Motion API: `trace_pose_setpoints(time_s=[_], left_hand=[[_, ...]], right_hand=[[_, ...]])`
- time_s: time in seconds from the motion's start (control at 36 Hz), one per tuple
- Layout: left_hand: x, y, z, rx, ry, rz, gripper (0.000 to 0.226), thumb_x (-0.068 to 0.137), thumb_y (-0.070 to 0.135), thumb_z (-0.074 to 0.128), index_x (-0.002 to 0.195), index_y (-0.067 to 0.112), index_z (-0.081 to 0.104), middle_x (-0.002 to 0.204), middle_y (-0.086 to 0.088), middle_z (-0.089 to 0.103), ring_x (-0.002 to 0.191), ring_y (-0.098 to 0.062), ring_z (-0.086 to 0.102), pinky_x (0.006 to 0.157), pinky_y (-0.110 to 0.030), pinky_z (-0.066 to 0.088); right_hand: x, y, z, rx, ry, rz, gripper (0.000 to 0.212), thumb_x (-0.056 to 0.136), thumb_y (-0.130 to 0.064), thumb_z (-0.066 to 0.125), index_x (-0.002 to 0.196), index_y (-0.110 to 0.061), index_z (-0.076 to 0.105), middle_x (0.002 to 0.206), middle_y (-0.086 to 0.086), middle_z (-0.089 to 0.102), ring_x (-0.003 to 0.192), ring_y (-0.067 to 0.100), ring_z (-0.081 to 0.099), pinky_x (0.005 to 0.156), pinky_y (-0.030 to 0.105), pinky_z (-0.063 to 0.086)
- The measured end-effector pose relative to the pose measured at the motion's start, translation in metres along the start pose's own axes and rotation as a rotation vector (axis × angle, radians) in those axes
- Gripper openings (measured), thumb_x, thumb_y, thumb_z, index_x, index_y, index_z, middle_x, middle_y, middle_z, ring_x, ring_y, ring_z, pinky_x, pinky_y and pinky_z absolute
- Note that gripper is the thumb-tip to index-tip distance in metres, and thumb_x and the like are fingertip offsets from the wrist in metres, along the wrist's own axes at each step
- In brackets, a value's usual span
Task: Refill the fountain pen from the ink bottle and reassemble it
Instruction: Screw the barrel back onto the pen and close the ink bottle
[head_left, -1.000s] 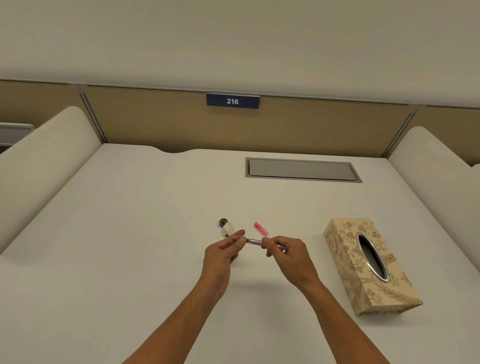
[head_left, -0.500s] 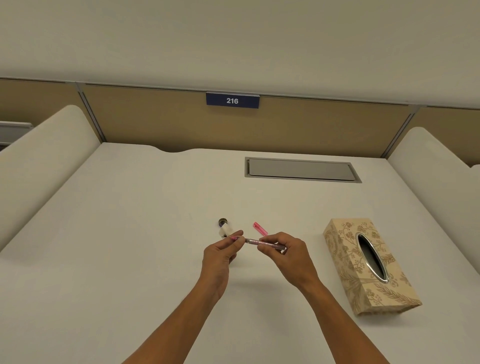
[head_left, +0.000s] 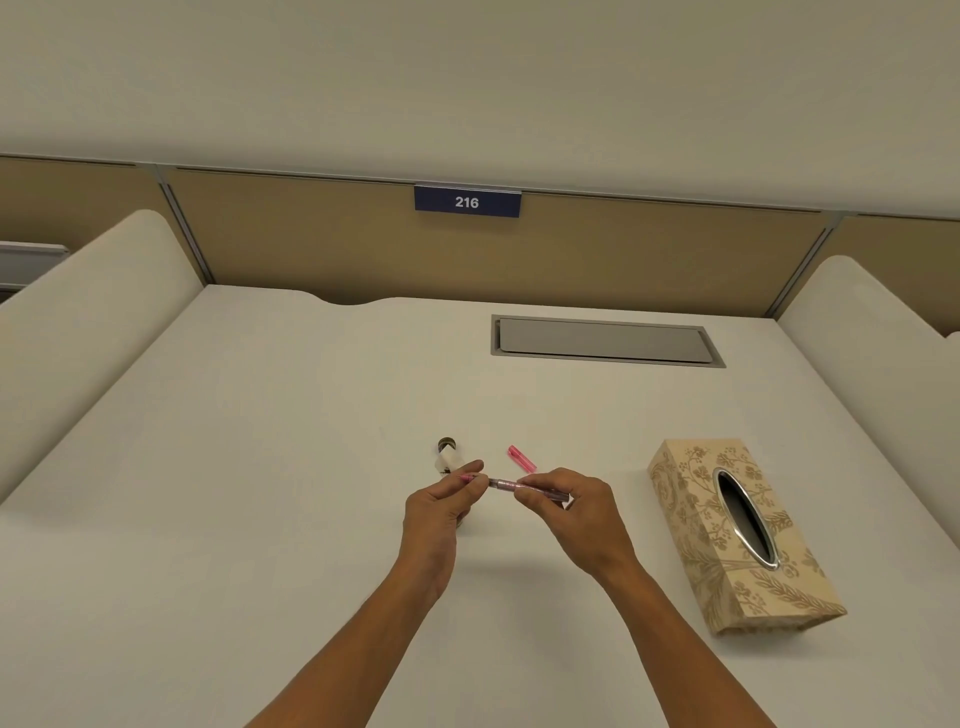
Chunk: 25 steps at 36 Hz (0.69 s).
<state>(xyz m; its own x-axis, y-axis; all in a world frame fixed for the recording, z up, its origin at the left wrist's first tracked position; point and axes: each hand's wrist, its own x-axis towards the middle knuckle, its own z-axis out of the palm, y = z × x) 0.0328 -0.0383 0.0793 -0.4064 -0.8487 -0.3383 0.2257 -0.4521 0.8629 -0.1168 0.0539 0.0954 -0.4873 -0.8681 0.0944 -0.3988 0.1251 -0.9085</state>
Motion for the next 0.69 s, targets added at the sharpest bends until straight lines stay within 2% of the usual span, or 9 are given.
trace_pose_setpoints(time_s=[0.17,0.25,0.33,0.44,0.5,0.58,0.69], left_hand=[[0.000,-0.001,0.001,0.041,0.017,-0.005,0.013,0.081,0.014,0.076,0.093,0.014,0.080,0.111,0.005,0.075,0.093,-0.011,0.060,0.081,-0.025,0.043],[0.000,-0.002,0.000,0.085,0.025,-0.013,0.015,0.080,0.016,0.077,0.095,0.017,0.080,0.109,0.007,0.076,0.101,-0.011,0.063,0.089,-0.026,0.044],[-0.001,-0.003,0.000,0.109,0.028,-0.026,0.016,0.080,0.017,0.078,0.096,0.019,0.079,0.107,0.006,0.076,0.102,-0.011,0.063,0.096,-0.030,0.044],[0.001,-0.008,-0.002,0.123,0.041,-0.031,0.012,0.083,0.023,0.076,0.093,0.021,0.081,0.091,0.011,0.072,0.090,-0.013,0.058,0.087,-0.029,0.045],[0.003,-0.009,-0.004,0.140,0.064,-0.024,0.014,0.086,0.031,0.073,0.090,0.020,0.082,0.085,0.008,0.067,0.087,-0.016,0.055,0.084,-0.031,0.045],[0.004,-0.010,-0.010,0.145,0.096,-0.020,0.025,0.091,0.039,0.065,0.084,0.021,0.082,0.090,-0.001,0.066,0.086,-0.018,0.053,0.084,-0.032,0.045],[0.005,-0.011,-0.020,0.161,0.130,0.005,0.024,0.096,0.034,0.060,0.093,0.020,0.080,0.110,-0.003,0.073,0.106,-0.024,0.062,0.094,-0.036,0.047]], right_hand=[[0.000,0.000,-0.003,-0.100,-0.066,0.024,0.011,0.087,-0.031,0.075,0.096,-0.029,0.078,0.089,-0.015,0.072,0.085,-0.002,0.060,0.071,0.011,0.044],[0.000,0.002,-0.004,-0.289,-0.144,0.032,0.017,0.087,-0.040,0.072,0.103,-0.034,0.076,0.094,-0.018,0.070,0.095,-0.001,0.054,0.076,0.015,0.043],[0.001,0.004,-0.004,-0.360,-0.159,0.019,0.019,0.087,-0.044,0.070,0.102,-0.034,0.077,0.095,-0.020,0.070,0.099,0.001,0.051,0.078,0.018,0.041],[0.002,0.005,-0.001,-0.340,-0.117,0.039,0.017,0.087,-0.042,0.071,0.101,-0.034,0.077,0.094,-0.019,0.069,0.099,0.002,0.049,0.074,0.015,0.036],[0.001,0.006,0.000,-0.341,-0.121,0.055,0.017,0.087,-0.041,0.071,0.101,-0.034,0.077,0.094,-0.018,0.069,0.101,0.002,0.046,0.074,0.015,0.035],[-0.001,0.008,0.001,-0.317,-0.115,0.085,0.016,0.088,-0.039,0.071,0.102,-0.033,0.076,0.095,-0.018,0.068,0.103,0.002,0.044,0.076,0.013,0.035],[-0.004,0.009,0.000,-0.276,-0.084,0.131,0.016,0.090,-0.034,0.071,0.104,-0.028,0.075,0.092,-0.021,0.065,0.100,0.001,0.049,0.075,0.010,0.035]])
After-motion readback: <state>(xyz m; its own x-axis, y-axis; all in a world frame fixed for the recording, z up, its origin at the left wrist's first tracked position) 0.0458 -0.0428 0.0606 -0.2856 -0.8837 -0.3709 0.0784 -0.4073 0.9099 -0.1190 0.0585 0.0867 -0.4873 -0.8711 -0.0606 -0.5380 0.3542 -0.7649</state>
